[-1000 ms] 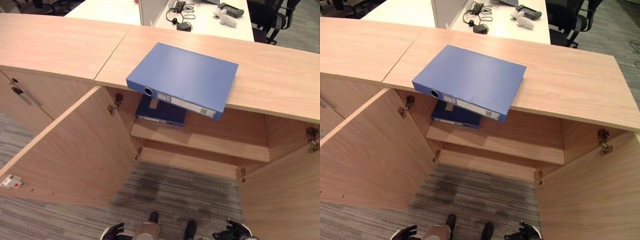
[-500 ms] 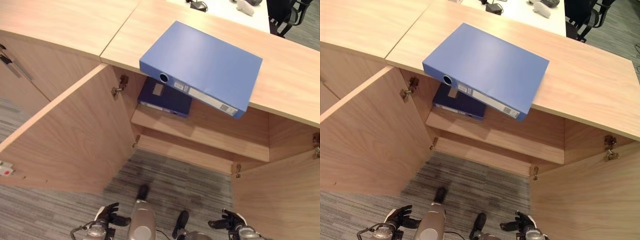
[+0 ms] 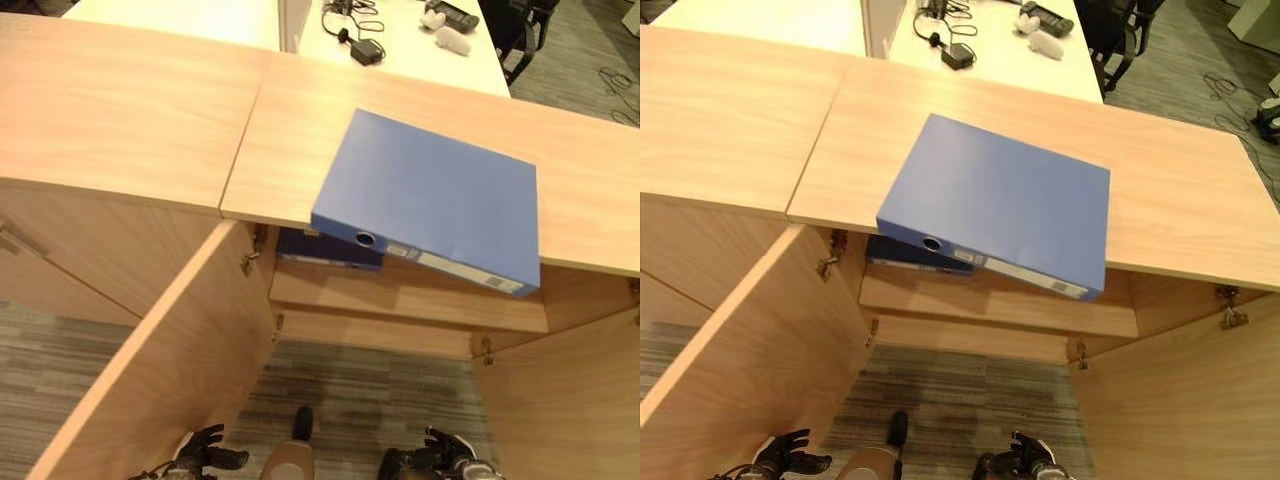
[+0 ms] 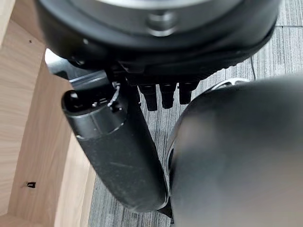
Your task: Put the empty folder in the office cabinet
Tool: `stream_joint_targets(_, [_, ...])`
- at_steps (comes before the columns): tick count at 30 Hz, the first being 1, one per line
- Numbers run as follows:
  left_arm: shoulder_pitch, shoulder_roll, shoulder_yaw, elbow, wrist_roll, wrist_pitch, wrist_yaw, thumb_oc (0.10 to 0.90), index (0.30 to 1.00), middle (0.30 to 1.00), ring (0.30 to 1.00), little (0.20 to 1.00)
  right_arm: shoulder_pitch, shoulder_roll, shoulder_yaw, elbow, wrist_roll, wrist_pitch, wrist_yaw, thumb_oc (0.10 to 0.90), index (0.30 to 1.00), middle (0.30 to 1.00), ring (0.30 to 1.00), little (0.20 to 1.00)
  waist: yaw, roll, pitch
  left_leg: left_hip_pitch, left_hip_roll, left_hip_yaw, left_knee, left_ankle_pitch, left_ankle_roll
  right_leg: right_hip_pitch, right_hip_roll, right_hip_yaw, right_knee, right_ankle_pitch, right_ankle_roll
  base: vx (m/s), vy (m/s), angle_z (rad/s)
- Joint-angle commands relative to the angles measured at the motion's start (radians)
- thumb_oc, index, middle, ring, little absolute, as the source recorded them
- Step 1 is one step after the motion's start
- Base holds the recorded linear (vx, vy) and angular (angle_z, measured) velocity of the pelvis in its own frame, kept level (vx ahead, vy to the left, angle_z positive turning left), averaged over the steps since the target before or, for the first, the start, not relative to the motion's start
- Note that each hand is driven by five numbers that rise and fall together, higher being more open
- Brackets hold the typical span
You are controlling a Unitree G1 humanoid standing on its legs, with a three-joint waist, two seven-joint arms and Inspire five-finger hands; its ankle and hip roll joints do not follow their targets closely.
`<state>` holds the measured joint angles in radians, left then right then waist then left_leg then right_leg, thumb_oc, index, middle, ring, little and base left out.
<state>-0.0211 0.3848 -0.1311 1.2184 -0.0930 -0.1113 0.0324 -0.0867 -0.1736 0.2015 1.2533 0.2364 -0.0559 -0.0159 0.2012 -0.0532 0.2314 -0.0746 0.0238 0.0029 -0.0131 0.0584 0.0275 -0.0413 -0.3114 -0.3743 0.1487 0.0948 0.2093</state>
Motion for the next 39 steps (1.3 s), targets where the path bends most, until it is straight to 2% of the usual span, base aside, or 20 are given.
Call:
stream_joint_targets(1, [0.0, 0.026, 0.024, 0.004, -0.005, -0.031, 0.031, 0.8, 0.9, 0.9, 0.9, 0.9, -0.002, -0.099, -0.025, -0.05, -0.012, -0.005, -0.013, 0.8, 0.9, 0.9, 0.9, 0.9, 0.017, 0.048, -0.012, -0.008, 0.113, -0.079, 0.004, -0.073, -0.102, -0.002, -0.05, 0.104, -0.047, -0.031, 0.012, 0.17, -0.242, -0.1])
stream_joint_targets(2, [-0.003, 0.027, 0.025, 0.007, -0.001, -0.034, 0.032, 0.8, 0.9, 0.9, 0.9, 0.9, 0.004, -0.099, -0.028, -0.047, -0.013, -0.001, -0.009, 0.8, 0.9, 0.9, 0.9, 0.9, 0.008, 0.035, -0.019, -0.007, 0.11, -0.079, 0.002, -0.074, -0.11, 0.016, -0.048, 0.149, -0.088, -0.029, 0.023, 0.14, -0.241, -0.08])
stream_joint_targets(5, [0.005, 0.022, 0.032, 0.016, -0.004, -0.037, 0.031, 0.8, 0.9, 0.9, 0.9, 0.9, 0.024, -0.098, -0.026, -0.04, -0.029, 0.003, -0.006, 0.8, 0.9, 0.9, 0.9, 0.9, 0.008, 0.024, -0.035, 0.012, 0.116, -0.072, -0.031, -0.063, -0.128, 0.039, -0.043, 0.149, -0.111, -0.011, 0.045, 0.12, -0.221, 0.34])
stream_joint_targets(7, [0.01, 0.01, 0.035, 0.027, -0.011, -0.039, 0.033, 0.8, 0.9, 0.9, 0.9, 0.9, 0.031, -0.1, -0.022, -0.045, -0.039, 0.001, -0.005, 0.8, 0.9, 0.9, 0.9, 0.9, 0.001, 0.03, -0.041, 0.022, 0.144, -0.079, -0.048, -0.042, -0.151, 0.047, -0.021, 0.139, -0.126, -0.027, 0.044, 0.13, -0.258, 0.32])
stream_joint_targets(11, [0.017, -0.022, 0.022, 0.027, -0.019, -0.042, 0.033, 0.8, 0.9, 0.9, 0.9, 0.9, 0.037, -0.113, -0.014, -0.047, -0.038, -0.006, -0.008, 0.8, 0.9, 0.9, 0.9, 0.9, -0.009, 0.051, -0.049, 0.02, 0.191, -0.1, -0.066, -0.009, -0.187, 0.074, 0.029, 0.123, -0.178, -0.054, 0.031, 0.09, -0.279, 0.07])
stream_joint_targets(12, [0.018, -0.042, 0.013, 0.024, -0.025, -0.044, 0.031, 0.8, 0.9, 0.9, 0.9, 0.9, 0.034, -0.125, -0.009, -0.047, -0.035, -0.013, -0.009, 0.8, 0.9, 0.9, 0.9, 0.9, -0.011, 0.067, -0.054, 0.02, 0.218, -0.11, -0.074, 0.014, -0.209, 0.093, 0.062, 0.106, -0.206, -0.07, 0.018, 0.05, -0.24, -0.11])
stream_joint_targets(13, [0.019, -0.043, 0.013, 0.024, -0.025, -0.044, 0.032, 0.8, 0.9, 0.9, 0.9, 0.9, 0.035, -0.126, -0.009, -0.047, -0.034, -0.013, -0.009, 0.8, 0.9, 0.9, 0.9, 0.9, -0.013, 0.069, -0.053, 0.02, 0.22, -0.112, -0.074, 0.014, -0.21, 0.095, 0.065, 0.104, -0.208, -0.069, 0.017, 0.07, -0.354, -0.1])
stream_joint_targets(14, [0.021, -0.062, 0.0, 0.018, -0.031, -0.047, 0.03, 0.8, 0.9, 0.9, 0.9, 0.9, 0.035, -0.133, 0.002, -0.053, -0.031, -0.022, -0.007, 0.8, 0.9, 0.9, 0.9, 0.9, -0.014, 0.084, -0.057, 0.016, 0.251, -0.12, -0.074, 0.038, -0.233, 0.108, 0.1, 0.091, -0.227, -0.091, 0.002, 0.05, -0.26, -0.01])
stream_joint_targets(16, [0.019, -0.075, -0.007, 0.013, -0.034, -0.048, 0.029, 0.8, 0.9, 0.9, 0.9, 0.9, 0.032, -0.141, 0.011, -0.055, -0.026, -0.027, -0.005, 0.8, 0.9, 0.9, 0.9, 0.9, -0.013, 0.096, -0.059, 0.018, 0.27, -0.126, -0.074, 0.064, -0.251, 0.117, 0.128, 0.082, -0.236, -0.111, -0.012, 0.06, -0.294, 0.07])
stream_joint_targets(19, [0.019, -0.093, -0.013, 0.009, -0.036, -0.045, 0.027, 0.8, 0.9, 0.9, 0.9, 0.9, 0.031, -0.156, 0.018, -0.058, -0.026, -0.03, -0.005, 0.8, 0.9, 0.9, 0.9, 0.9, -0.017, 0.118, -0.059, 0.018, 0.287, -0.131, -0.071, 0.095, -0.266, 0.134, 0.151, 0.056, -0.236, -0.136, -0.026, 0.05, -0.172, 0.09])
stream_joint_targets(21, [0.016, -0.102, -0.019, 0.002, -0.035, -0.044, 0.028, 0.8, 0.9, 0.9, 0.9, 0.9, 0.029, -0.168, 0.017, -0.063, -0.025, -0.029, -0.005, 0.8, 0.9, 0.9, 0.9, 0.9, -0.027, 0.126, -0.055, 0.012, 0.29, -0.102, -0.063, 0.121, -0.26, 0.142, 0.156, 0.029, -0.236, -0.145, -0.032, 0.02, -0.14, 0.3])
stream_joint_targets(23, [0.012, -0.108, -0.025, -0.007, -0.028, -0.04, 0.025, 0.8, 0.9, 0.9, 0.9, 0.9, 0.027, -0.181, 0.012, -0.063, -0.027, -0.026, -0.006, 0.8, 0.9, 0.9, 0.9, 0.9, -0.04, 0.131, -0.049, 0.0, 0.282, -0.022, -0.048, 0.136, -0.243, 0.146, 0.154, -0.001, -0.236, -0.15, -0.04, -0.01, -0.097, 0.22])
stream_joint_targets(24, [0.012, -0.108, -0.025, -0.007, -0.028, -0.04, 0.025, 0.8, 0.9, 0.9, 0.9, 0.9, 0.027, -0.182, 0.012, -0.063, -0.027, -0.026, -0.006, 0.8, 0.9, 0.9, 0.9, 0.9, -0.039, 0.13, -0.049, 0.001, 0.281, -0.021, -0.048, 0.136, -0.243, 0.146, 0.153, 0.0, -0.236, -0.15, -0.04, -0.01, -0.05, 0.12])
stream_joint_targets(25, [0.012, -0.109, -0.027, -0.009, -0.023, -0.038, 0.022, 0.8, 0.9, 0.9, 0.9, 0.9, 0.023, -0.185, 0.012, -0.06, -0.03, -0.023, -0.007, 0.8, 0.9, 0.9, 0.9, 0.9, -0.042, 0.131, -0.048, -0.004, 0.275, 0.014, -0.039, 0.133, -0.236, 0.146, 0.151, -0.013, -0.236, -0.15, -0.044, -0.01, -0.066, 0.16])
stream_joint_targets(27, [0.013, -0.11, -0.031, -0.006, -0.009, -0.035, 0.016, 0.8, 0.9, 0.9, 0.9, 0.9, 0.015, -0.189, 0.02, -0.053, -0.039, -0.019, -0.008, 0.8, 0.9, 0.9, 0.9, 0.9, -0.04, 0.13, -0.049, -0.003, 0.252, 0.024, -0.001, 0.098, -0.224, 0.14, 0.154, -0.015, -0.236, -0.15, -0.053, -0.01, -0.14, 0.36])
stream_joint_targets(29, [0.025, -0.11, -0.031, 0.009, -0.005, -0.034, 0.013, 0.8, 0.9, 0.9, 0.9, 0.9, 0.012, -0.187, 0.035, -0.043, -0.055, -0.017, -0.005, 0.8, 0.9, 0.9, 0.9, 0.9, -0.024, 0.103, -0.044, -0.005, 0.129, -0.095, 0.084, -0.03, -0.179, 0.124, 0.164, 0.014, -0.236, -0.144, -0.078, 0.01, -0.23, -0.11])
stream_joint_targets(30, [0.031, -0.11, -0.033, 0.013, -0.001, -0.034, 0.01, 0.8, 0.9, 0.9, 0.9, 0.9, 0.016, -0.181, 0.037, -0.04, -0.06, -0.018, -0.006, 0.8, 0.9, 0.9, 0.9, 0.9, -0.023, 0.092, -0.047, 0.001, 0.089, -0.105, 0.101, -0.065, -0.162, 0.126, 0.175, 0.018, -0.236, -0.145, -0.086, 0.03, -0.144, -0.8])
stream_joint_targets(32, [0.033, -0.109, -0.039, 0.015, 0.009, -0.034, 0.007, 0.8, 0.9, 0.9, 0.9, 0.9, 0.02, -0.173, 0.034, -0.037, -0.061, -0.018, -0.01, 0.8, 0.9, 0.9, 0.9, 0.9, -0.029, 0.081, -0.045, 0.0, 0.046, -0.082, 0.135, -0.083, -0.148, 0.138, 0.173, 0.007, -0.236, -0.145, -0.092, 0.05, -0.038, -0.33])
stream_joint_targets(35, [0.022, -0.101, -0.044, -0.004, 0.017, -0.03, 0.008, 0.8, 0.9, 0.9, 0.9, 0.9, 0.019, -0.167, 0.023, -0.04, -0.051, -0.016, -0.017, 0.8, 0.9, 0.9, 0.9, 0.9, -0.026, 0.07, -0.036, -0.048, 0.025, -0.01, 0.159, -0.072, -0.143, 0.142, 0.161, -0.008, -0.235, -0.141, -0.089, 0.02, 0.017, 0.16])
stream_joint_targets(39, [0.022, -0.089, -0.037, 0.0, 0.028, -0.026, 0.005, 0.8, 0.9, 0.9, 0.9, 0.9, 0.018, -0.158, 0.02, -0.029, -0.053, -0.013, -0.018, 0.8, 0.9, 0.9, 0.9, 0.9, -0.016, 0.06, -0.037, -0.045, 0.023, 0.005, 0.146, -0.074, -0.132, 0.15, 0.167, -0.006, -0.222, -0.144, -0.089, 0.07, 0.05, 0.23])
